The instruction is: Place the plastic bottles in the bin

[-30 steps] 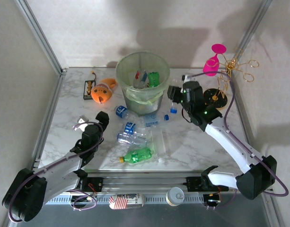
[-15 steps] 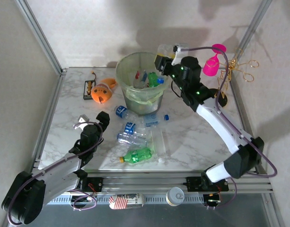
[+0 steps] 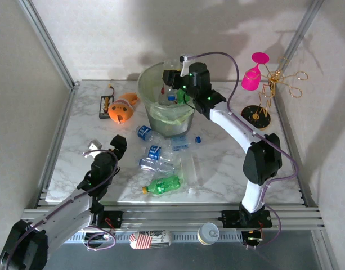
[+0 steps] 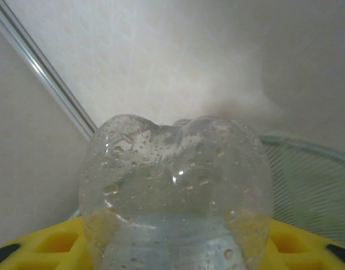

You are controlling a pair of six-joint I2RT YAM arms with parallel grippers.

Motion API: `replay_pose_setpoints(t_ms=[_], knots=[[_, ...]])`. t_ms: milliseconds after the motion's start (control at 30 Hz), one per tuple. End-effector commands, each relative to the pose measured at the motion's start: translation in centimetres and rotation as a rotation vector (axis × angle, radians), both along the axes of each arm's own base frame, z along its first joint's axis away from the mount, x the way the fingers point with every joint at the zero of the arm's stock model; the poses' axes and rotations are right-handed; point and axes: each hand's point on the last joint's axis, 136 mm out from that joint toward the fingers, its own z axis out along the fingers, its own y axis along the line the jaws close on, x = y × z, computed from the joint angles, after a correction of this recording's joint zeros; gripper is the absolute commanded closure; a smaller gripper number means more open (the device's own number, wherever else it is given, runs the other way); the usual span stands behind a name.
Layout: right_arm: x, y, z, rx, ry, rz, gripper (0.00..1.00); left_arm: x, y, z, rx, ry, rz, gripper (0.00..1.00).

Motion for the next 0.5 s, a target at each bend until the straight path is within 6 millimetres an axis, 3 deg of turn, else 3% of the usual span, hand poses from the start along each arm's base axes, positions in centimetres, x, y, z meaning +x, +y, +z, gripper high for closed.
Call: replay_pose_setpoints(t_ms=[0, 67, 200, 267, 467], knots=[[-0.3, 1.6, 1.6, 0.046, -0.016, 0.05, 0.48, -0.5, 0.9, -0.8, 0.023, 0.023, 0.032, 0.0], [-0.2, 1.9, 1.3, 0.047, -0.01, 0.053, 0.45, -0.5, 0.9, -0.7, 0.026, 0.022, 0.03, 0.0], [-0.1, 2.0, 1.8, 0.052, -0.013, 0.053, 0.2, -0.5, 0.9, -0.7, 0.023, 0.021, 0.026, 0.0], [-0.3, 1.8, 2.5, 0.055, -0.028, 0.049, 0.12, -0.5, 0.9, -0.6, 0.019, 0.019, 0.023, 0.01], [-1.5, 0.5, 5.1, 0.055, -0.087, 0.031, 0.05, -0.5, 0.7, -0.2, 0.011, 0.016, 0.015, 0.0]])
